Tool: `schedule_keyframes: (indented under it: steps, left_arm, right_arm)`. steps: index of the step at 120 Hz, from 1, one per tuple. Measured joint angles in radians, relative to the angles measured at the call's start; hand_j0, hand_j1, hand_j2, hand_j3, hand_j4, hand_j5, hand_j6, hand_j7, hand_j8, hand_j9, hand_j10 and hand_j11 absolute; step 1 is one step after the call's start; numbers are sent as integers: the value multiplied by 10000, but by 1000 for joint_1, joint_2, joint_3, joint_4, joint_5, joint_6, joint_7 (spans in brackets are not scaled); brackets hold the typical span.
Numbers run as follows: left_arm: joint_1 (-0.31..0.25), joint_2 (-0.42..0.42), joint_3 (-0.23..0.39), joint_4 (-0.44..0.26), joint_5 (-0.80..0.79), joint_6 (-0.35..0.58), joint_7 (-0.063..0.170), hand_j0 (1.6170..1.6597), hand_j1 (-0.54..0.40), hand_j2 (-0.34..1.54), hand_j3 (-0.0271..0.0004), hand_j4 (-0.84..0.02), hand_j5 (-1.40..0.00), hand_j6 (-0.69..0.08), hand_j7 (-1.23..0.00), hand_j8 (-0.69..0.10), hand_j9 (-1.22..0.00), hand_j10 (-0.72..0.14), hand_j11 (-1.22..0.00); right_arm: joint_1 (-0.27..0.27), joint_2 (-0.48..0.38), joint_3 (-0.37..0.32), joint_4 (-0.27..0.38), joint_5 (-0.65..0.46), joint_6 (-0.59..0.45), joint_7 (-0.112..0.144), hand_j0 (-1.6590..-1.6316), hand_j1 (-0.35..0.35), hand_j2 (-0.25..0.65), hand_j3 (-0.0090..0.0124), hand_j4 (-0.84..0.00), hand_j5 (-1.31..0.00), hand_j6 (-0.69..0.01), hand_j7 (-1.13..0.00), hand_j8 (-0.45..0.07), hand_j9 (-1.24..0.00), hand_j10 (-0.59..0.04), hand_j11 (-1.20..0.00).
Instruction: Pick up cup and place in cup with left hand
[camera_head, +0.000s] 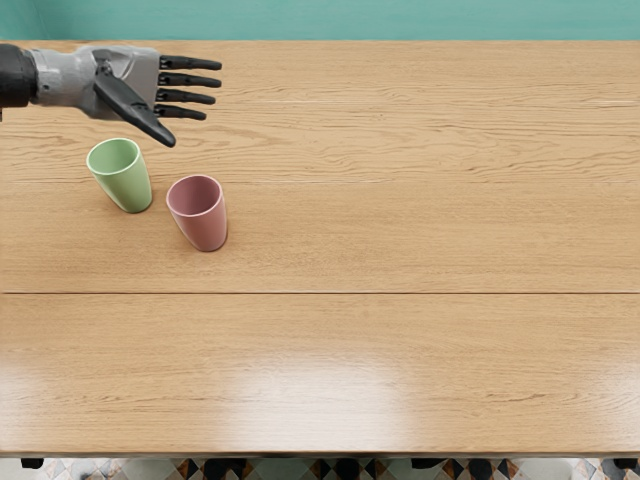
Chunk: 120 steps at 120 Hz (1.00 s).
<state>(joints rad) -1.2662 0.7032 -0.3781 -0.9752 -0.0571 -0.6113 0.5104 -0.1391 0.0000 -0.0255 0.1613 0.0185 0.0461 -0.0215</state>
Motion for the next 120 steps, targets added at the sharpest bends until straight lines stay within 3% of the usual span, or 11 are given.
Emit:
schedule_keyframes:
  steps: [28, 38, 44, 63, 77, 96, 106, 120]
  left_arm:
    - [-25, -18, 1, 0, 144, 0, 16, 16581, 3370, 15, 0, -105, -130, -105, -130, -103, -129, -101, -129]
    - [-73, -22, 1, 0, 224, 0, 56, 16581, 3376, 16, 0, -102, -125, -102, -125, -100, -125, -98, -124]
    - [-102, -76, 1, 0, 297, 0, 73, 16581, 3381, 20, 0, -93, -121, -92, -121, -91, -121, -91, -121]
    - [-111, -146, 7, -3, 536, 0, 94, 16581, 3385, 21, 0, -98, -120, -99, -119, -97, -119, -94, -119]
    - [-134, -165, 93, -51, 652, 12, 99, 16581, 3393, 15, 0, -100, -110, -104, -109, -101, -108, -95, -108]
    - [-133, -136, 226, -187, 740, 183, 100, 16581, 3367, 23, 0, -129, -141, -136, -139, -133, -138, -124, -138]
    - [-126, -130, 259, -250, 764, 261, 100, 16581, 3252, 45, 0, -229, -268, -237, -266, -234, -265, -224, -264]
    - [-120, -139, 282, -286, 779, 332, 100, 16581, 2949, 98, 0, -485, -599, -494, -597, -491, -596, -480, -595]
  right_arm:
    - [3, 0, 0, 0, 0, 0, 0, -16581, -3286, -34, 0, -173, -222, -173, -222, -173, -222, -172, -222]
    - [4, 0, 0, -1, 0, 0, 0, -16581, -3287, -34, 0, -171, -221, -172, -221, -171, -221, -170, -221]
    - [4, 0, 0, -1, 0, 0, 0, -16581, -3285, -35, 0, -171, -222, -171, -222, -171, -222, -170, -222]
    - [4, 0, 0, -2, 0, 0, 0, -16581, -3286, -34, 0, -170, -221, -170, -221, -169, -221, -169, -221]
    - [4, 0, -1, -2, 0, 0, 0, -16581, -3287, -34, 0, -171, -221, -172, -220, -171, -220, -171, -220]
    - [4, 0, -1, -2, 0, 0, 0, -16581, -3287, -34, 0, -172, -221, -172, -221, -172, -221, -171, -221]
    - [4, 0, -1, -2, 0, 0, 0, -16581, -3287, -34, 0, -171, -221, -172, -221, -171, -221, -170, -221]
    - [4, 0, -1, -2, 0, 0, 0, -16581, -3288, -34, 0, -171, -220, -171, -220, -171, -220, -170, -220]
